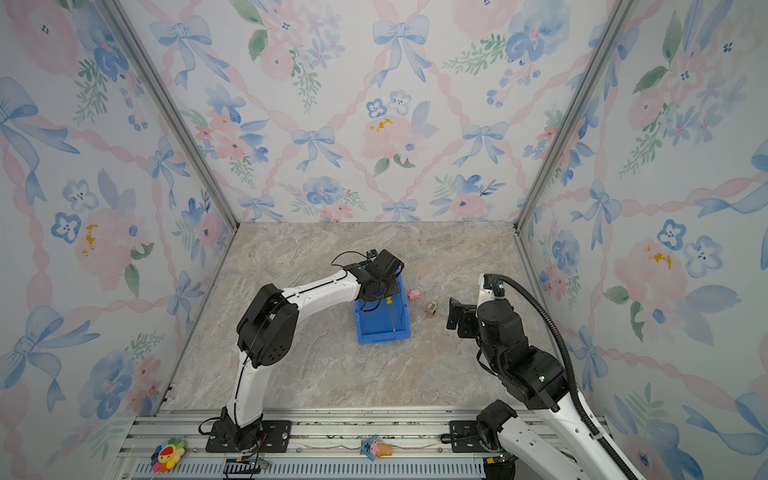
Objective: Put the screwdriver in the bin
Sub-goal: 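Lower the screwdriver into the blue bin and open the left gripper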
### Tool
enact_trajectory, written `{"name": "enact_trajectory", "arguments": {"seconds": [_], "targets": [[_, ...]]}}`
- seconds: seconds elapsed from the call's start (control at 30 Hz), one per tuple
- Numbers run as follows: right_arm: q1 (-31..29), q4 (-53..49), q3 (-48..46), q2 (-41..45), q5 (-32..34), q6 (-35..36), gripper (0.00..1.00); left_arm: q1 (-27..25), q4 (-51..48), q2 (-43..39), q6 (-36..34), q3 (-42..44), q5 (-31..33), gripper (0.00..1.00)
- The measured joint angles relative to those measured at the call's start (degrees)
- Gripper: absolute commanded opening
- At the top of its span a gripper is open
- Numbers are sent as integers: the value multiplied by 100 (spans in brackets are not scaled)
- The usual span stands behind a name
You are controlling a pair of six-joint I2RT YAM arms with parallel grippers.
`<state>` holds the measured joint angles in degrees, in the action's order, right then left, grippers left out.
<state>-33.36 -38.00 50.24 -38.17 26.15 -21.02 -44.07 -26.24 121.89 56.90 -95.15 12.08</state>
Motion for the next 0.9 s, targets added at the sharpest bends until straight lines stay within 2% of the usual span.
{"name": "enact_trajectory", "arguments": {"seconds": [0.1,0.17,0.53,0.8,0.9], "targets": [[0,2,0,-133,-24,-2,97,44,7,26,22,0,7,4],[0,2,2,-205,-39,-2,97,68,-4,57,22,-2,7,16],[0,-55,258,-612,-42,20,97,101,-4,140,7,-52,4,51],[70,-85,389,-848,-85,46,97,55,42,140,-114,-127,7,60],[225,-94,396,-872,-83,28,97,4,42,129,-225,-181,7,67]]}}
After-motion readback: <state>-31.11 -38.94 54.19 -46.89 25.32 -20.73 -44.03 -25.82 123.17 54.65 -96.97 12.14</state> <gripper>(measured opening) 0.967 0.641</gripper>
